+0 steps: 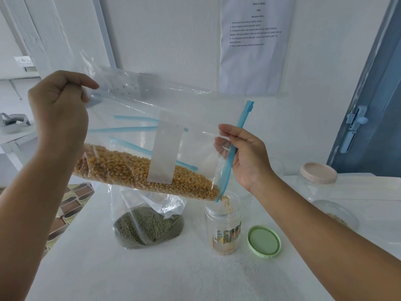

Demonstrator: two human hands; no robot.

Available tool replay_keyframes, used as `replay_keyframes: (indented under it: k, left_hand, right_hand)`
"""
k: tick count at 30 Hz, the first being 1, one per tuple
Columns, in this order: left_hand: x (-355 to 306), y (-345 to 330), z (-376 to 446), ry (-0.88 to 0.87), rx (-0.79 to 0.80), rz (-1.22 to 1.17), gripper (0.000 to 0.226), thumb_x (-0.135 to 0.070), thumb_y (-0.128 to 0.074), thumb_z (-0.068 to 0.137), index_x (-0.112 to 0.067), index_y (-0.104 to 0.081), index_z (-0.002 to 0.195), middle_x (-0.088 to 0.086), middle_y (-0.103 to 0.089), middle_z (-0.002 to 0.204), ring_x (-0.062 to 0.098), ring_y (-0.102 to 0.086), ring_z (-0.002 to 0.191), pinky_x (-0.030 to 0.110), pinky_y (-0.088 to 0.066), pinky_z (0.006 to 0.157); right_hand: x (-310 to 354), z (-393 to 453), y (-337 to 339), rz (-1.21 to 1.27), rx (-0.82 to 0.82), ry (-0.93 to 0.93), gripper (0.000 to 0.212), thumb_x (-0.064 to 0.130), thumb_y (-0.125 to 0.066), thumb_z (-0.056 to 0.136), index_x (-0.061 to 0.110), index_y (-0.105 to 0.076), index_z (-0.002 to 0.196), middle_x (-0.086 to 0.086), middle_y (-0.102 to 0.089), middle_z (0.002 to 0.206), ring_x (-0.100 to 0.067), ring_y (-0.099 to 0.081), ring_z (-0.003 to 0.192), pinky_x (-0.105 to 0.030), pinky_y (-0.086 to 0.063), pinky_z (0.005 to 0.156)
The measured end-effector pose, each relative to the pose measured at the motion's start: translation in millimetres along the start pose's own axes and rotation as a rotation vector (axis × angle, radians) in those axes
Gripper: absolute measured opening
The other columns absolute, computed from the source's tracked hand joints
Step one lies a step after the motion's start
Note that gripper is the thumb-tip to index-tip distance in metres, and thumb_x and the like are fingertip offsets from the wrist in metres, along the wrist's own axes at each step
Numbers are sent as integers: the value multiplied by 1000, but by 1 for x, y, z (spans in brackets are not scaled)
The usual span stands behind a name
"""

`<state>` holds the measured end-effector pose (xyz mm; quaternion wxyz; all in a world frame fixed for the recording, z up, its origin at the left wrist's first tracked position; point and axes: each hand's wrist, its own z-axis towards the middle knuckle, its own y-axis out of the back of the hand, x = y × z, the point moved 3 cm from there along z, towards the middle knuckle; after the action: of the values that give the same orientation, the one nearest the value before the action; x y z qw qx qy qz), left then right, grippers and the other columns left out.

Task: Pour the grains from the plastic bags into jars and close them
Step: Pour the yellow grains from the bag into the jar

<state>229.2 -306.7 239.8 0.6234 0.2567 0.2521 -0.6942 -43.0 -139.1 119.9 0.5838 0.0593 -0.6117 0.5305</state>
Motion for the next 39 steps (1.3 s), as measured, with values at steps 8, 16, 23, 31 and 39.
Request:
replay_keyframes:
  k: [8,16,23,31,39]
  left_hand:
    - [-9,-2,-3,-17,-2,8,40,-2,-41,80,-23,-74,83,-1,-50,66,4,-41,59,17,-32,59]
    - [-5,-6,-8,3,-18,6,39,-2,-41,78,-13,-76,93,-6,-53,64,4,-45,62,19,-35,62]
    - [-7,-10,-10,-16,-27,-2,40,0,-41,77,-10,-76,92,-11,-53,59,4,-43,60,21,-32,59]
    - [-10,-7,-11,-7,-27,-8,39,1,-40,78,-9,-75,93,-12,-53,59,2,-45,61,15,-36,62]
    - [-12,-4,-9,10,-27,4,39,1,-40,79,-10,-74,91,-3,-50,63,4,-41,58,15,-33,58]
  right_hand:
    - [-3,0,2,7,-3,-7,38,-10,-46,103,5,-81,98,-14,-72,106,-24,-71,87,-36,-60,88]
    - [-6,1,8,3,-23,-5,36,-9,-47,103,4,-80,99,-13,-72,105,-24,-71,87,-36,-59,89]
    - [-7,-1,10,12,-33,-5,35,-9,-46,103,3,-79,100,-13,-72,104,-24,-70,86,-36,-60,90]
    - [-6,-1,7,14,-30,-6,35,-9,-47,103,4,-80,99,-13,-72,104,-24,-71,85,-35,-60,87]
    - [-7,-3,4,16,-29,-16,35,-9,-46,103,3,-79,100,-13,-72,104,-24,-71,85,-36,-60,87]
